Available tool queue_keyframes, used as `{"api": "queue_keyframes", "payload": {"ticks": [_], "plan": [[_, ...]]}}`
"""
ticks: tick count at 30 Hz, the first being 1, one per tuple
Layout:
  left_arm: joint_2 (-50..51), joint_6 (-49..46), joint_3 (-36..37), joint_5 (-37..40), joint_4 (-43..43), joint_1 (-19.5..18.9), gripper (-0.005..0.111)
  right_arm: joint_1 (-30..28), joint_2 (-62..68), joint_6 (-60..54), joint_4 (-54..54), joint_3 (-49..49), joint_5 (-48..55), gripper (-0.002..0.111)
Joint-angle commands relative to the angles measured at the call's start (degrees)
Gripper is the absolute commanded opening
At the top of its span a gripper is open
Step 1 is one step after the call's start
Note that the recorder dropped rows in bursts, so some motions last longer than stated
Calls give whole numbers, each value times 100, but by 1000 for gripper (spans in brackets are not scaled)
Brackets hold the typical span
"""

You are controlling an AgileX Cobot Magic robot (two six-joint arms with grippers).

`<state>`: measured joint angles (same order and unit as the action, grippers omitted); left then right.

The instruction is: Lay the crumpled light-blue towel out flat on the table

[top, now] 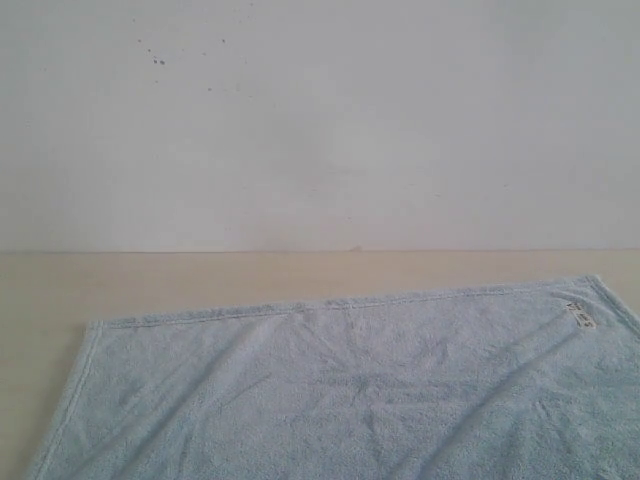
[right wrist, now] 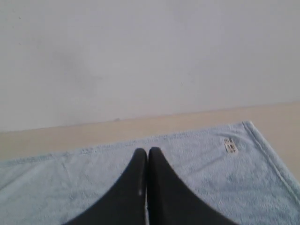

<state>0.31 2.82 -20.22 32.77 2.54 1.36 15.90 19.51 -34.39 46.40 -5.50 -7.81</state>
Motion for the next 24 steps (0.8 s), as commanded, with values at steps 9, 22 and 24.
{"api": "queue_keyframes", "payload": {"ticks": [9, 22, 24], "plan": [[-31, 55, 15, -7, 61, 44, 4, 1, -27, 436, 37, 550, 334, 0], [-31, 55, 15, -7, 61, 44, 4, 1, -27, 542, 21, 550, -34, 0], [-31, 55, 15, -7, 61, 44, 4, -54, -180, 519, -198, 550, -23, 0]]}}
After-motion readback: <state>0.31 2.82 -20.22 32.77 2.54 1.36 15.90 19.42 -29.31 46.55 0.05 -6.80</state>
